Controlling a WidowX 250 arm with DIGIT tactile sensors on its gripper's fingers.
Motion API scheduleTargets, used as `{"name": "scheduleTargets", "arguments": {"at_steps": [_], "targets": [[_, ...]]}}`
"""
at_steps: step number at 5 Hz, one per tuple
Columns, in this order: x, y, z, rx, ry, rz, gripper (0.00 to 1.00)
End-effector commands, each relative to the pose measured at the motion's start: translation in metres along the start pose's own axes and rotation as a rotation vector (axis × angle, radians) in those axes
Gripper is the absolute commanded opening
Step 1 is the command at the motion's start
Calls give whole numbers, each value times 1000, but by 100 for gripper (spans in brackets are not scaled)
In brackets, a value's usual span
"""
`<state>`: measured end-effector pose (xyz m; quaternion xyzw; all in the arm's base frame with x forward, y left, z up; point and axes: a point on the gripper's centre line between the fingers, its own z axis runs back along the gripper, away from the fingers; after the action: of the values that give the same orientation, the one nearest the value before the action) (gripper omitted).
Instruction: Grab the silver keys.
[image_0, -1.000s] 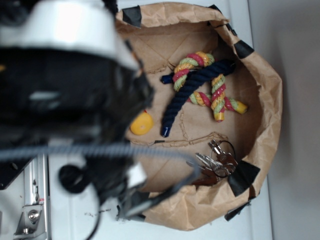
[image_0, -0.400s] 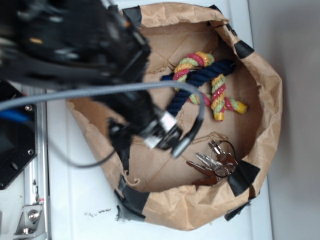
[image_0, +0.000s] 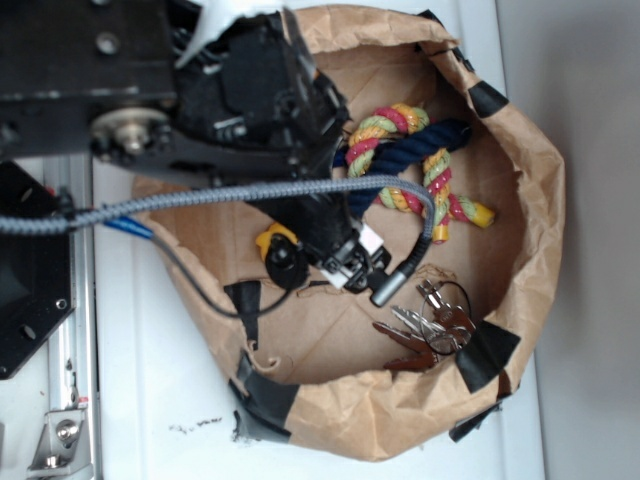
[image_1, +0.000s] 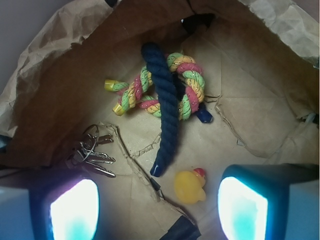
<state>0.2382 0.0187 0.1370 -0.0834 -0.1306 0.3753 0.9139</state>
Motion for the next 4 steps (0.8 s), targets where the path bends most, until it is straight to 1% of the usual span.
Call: {"name": "scheduleTargets", "arguments": {"at_steps": [1, 2, 3, 4], "targets": [[10, 5, 9, -16, -29, 19, 100], [10, 5, 9, -16, -29, 19, 100], [15, -8, -29, 72, -41, 23, 100], [14, -21, -46, 94, -58, 25, 100]]}}
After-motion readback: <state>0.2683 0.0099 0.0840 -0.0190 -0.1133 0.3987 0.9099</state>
